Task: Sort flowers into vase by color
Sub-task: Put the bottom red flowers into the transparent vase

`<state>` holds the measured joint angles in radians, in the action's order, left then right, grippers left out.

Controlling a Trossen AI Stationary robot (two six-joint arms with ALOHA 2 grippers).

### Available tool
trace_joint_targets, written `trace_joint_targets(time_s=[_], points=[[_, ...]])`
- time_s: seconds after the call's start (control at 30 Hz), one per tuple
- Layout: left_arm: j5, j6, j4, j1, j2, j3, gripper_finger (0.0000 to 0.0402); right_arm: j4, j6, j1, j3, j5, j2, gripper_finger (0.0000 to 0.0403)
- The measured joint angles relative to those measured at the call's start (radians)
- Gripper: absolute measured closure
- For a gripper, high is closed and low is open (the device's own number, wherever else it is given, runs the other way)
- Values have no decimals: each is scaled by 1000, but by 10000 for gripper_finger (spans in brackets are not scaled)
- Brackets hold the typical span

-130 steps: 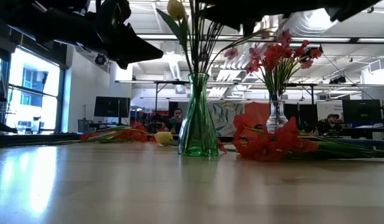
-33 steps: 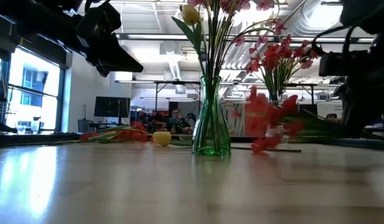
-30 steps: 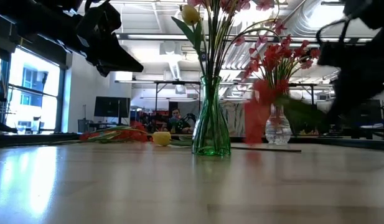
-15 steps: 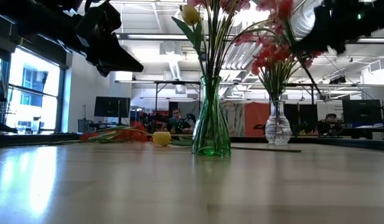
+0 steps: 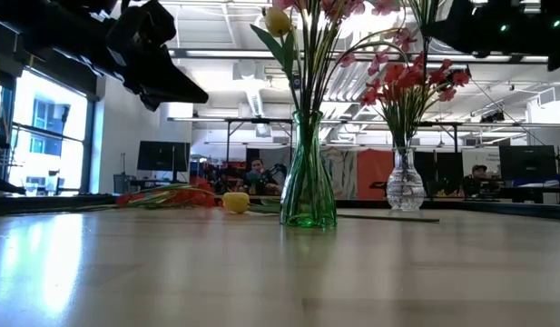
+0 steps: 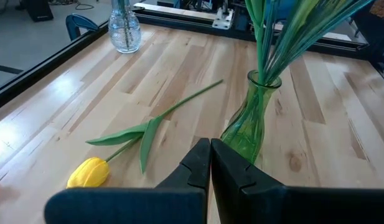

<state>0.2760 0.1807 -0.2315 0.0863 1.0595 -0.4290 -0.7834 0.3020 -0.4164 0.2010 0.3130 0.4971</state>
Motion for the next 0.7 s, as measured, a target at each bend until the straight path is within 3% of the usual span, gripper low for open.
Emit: trace_joint_targets(time_s=[0.1, 0.27, 0.47, 0.7], points=[[1, 0, -7, 0, 0, 0, 401, -101, -43, -98, -38, -12, 73, 399], [35, 0, -7, 0, 0, 0, 401, -226, -121, -216, -56, -130, 222, 399], [51, 0, -6, -1, 0, 0, 401, -440, -144, -302, -56, -138, 415, 399], [52, 0, -6, -1, 0, 0, 401, -500, -195, -357, -56, -179, 594, 399]])
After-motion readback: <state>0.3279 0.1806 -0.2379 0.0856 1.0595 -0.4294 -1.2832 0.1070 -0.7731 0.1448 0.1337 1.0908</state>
